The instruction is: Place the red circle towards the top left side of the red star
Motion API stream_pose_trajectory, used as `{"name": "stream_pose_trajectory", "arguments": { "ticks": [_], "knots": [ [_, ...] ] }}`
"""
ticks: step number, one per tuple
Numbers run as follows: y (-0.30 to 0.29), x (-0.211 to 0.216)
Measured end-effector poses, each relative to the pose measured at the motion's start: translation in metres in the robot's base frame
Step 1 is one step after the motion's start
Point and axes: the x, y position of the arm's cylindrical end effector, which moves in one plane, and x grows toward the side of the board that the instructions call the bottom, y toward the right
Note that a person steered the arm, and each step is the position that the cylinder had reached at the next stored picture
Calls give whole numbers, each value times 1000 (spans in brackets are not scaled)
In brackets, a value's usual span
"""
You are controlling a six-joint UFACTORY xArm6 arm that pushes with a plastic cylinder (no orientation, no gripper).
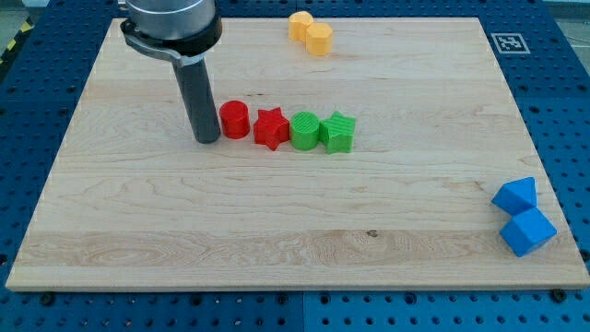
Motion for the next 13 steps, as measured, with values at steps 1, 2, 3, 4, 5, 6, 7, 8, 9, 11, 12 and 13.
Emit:
{"name": "stream_pose_trajectory", "arguments": {
  "ticks": [1, 2, 3, 4, 5, 6, 7, 8, 9, 11, 12, 13],
  "knots": [
    [2, 6],
    [14, 7],
    [23, 7],
    [26, 7],
    [27, 12],
    [32, 28],
    [61, 29],
    [81, 29],
    [84, 17],
    [61, 40],
    [44, 21],
    [44, 17]
  ]
}}
